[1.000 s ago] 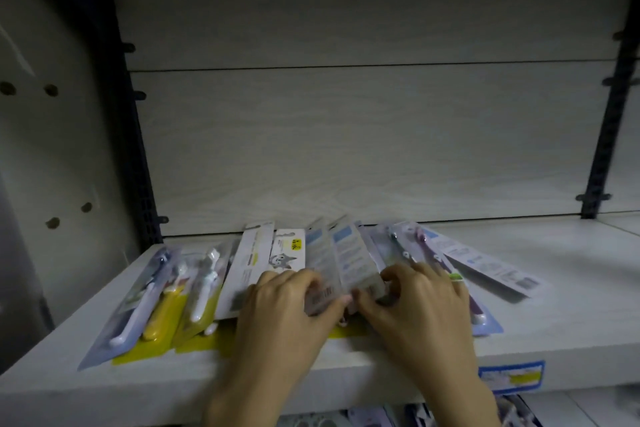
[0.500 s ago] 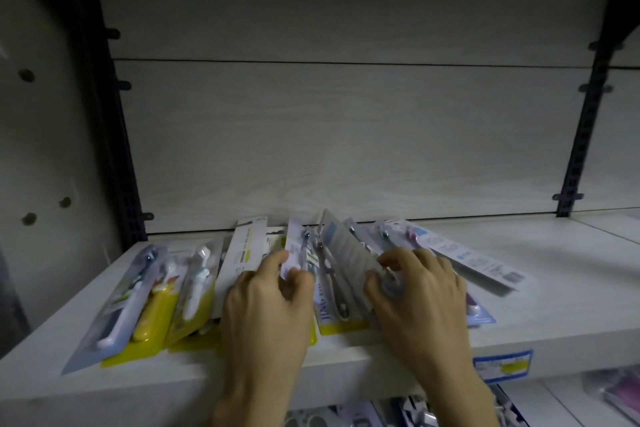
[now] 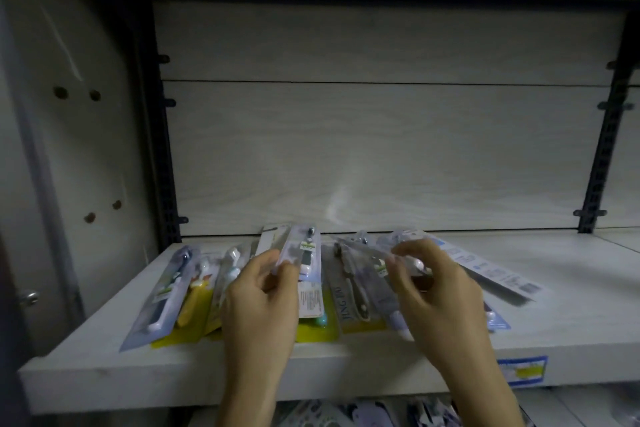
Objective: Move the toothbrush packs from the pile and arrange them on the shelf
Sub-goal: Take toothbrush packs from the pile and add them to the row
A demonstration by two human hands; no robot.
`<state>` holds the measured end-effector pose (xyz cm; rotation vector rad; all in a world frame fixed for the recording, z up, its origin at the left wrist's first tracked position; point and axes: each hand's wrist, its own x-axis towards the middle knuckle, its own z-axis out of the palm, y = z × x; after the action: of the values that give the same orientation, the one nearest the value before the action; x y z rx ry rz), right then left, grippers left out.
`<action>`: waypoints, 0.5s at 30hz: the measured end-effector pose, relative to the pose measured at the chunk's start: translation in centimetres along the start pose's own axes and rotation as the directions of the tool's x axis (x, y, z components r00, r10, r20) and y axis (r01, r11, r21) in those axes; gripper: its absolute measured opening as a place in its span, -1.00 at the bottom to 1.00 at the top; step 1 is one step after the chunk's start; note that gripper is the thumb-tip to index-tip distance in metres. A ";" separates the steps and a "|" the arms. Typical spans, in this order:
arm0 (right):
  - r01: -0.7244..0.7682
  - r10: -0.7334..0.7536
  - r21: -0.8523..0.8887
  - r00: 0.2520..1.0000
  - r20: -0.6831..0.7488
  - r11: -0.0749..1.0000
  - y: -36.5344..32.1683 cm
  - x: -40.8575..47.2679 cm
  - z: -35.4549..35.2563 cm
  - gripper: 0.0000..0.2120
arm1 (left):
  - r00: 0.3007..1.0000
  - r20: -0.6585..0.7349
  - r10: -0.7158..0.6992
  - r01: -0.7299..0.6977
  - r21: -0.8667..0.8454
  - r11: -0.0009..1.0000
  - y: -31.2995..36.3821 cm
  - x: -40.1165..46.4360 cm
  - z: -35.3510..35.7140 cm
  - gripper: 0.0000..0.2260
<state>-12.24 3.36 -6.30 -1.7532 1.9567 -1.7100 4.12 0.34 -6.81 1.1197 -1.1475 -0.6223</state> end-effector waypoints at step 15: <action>-0.454 0.446 0.442 0.886 0.129 0.774 -1.0 -2.4 0.4 -0.46 | 0.941 0.280 -0.188 0.265 -0.267 0.927 0.4 -1.3 -4.6 -0.71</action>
<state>-10.43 5.03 -7.25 -1.0272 1.5953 -1.7662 7.89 3.28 -6.94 0.9339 -1.0951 -1.1102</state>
